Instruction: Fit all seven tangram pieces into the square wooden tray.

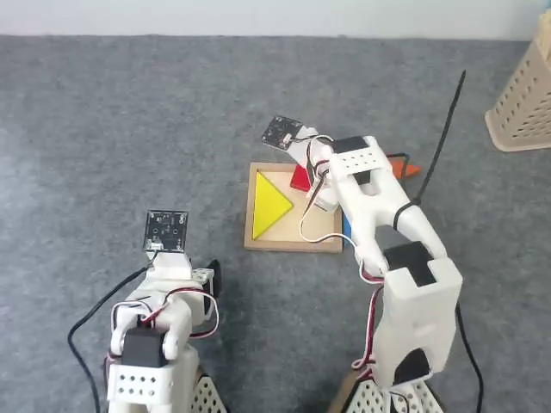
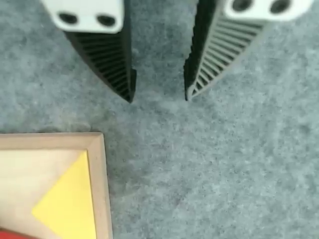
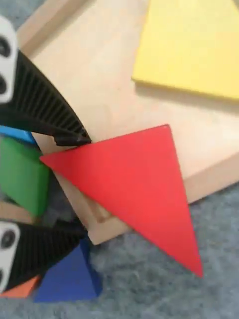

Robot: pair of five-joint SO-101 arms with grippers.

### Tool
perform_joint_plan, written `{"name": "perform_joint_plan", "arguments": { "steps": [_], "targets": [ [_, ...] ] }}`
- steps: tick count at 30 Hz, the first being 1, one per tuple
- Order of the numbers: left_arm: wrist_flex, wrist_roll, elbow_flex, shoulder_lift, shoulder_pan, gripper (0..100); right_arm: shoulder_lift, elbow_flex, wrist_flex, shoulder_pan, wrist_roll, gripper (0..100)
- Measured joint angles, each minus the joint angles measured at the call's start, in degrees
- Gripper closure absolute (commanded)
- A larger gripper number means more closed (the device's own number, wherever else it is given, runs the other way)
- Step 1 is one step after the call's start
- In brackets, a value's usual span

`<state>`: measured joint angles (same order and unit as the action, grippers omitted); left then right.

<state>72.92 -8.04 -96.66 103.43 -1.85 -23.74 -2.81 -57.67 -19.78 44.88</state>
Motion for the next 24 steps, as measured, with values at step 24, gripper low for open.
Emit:
{"name": "perform_joint_plan", "arguments": {
  "steps": [24],
  "targets": [
    [0.0, 0.0, 0.0, 0.0, 0.0, 85, 0.0, 2.9, -1.5, 0.6, 12.8, 99.1]
  ]
}}
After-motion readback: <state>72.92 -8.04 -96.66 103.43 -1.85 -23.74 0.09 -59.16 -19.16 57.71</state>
